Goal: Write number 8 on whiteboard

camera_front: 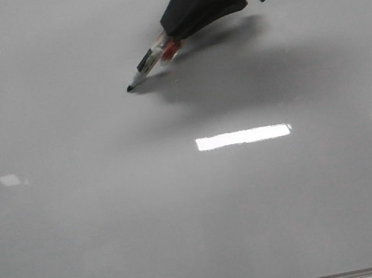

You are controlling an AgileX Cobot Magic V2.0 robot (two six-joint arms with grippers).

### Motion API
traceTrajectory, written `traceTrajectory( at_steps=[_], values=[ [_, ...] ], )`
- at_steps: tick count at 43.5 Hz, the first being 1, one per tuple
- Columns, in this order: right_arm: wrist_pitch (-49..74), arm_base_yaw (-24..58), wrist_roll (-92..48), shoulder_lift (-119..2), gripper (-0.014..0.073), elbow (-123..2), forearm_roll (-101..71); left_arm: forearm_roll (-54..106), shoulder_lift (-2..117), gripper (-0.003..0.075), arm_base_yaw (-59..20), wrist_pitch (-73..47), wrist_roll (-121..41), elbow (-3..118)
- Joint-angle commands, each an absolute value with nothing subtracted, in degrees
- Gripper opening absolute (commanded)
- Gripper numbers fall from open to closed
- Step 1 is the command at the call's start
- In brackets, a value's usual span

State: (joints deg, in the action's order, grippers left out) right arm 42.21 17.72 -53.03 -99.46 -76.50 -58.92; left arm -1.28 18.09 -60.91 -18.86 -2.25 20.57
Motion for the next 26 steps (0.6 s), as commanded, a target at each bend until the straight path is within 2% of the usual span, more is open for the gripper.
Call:
traceTrajectory(
  at_steps=[1, 26],
  values=[
    [41.6, 19.2, -53.8, -98.9, -0.007, -78.5, -59.5, -0.8, 18.4, -0.0021, -61.0, -13.8, -1.6, 22.1],
    [40.1, 13.8, -53.8, -94.7, -0.0062, -67.7, -52.8, -0.8, 18.4, -0.0021, -61.0, -13.8, -1.6, 22.1]
  ],
)
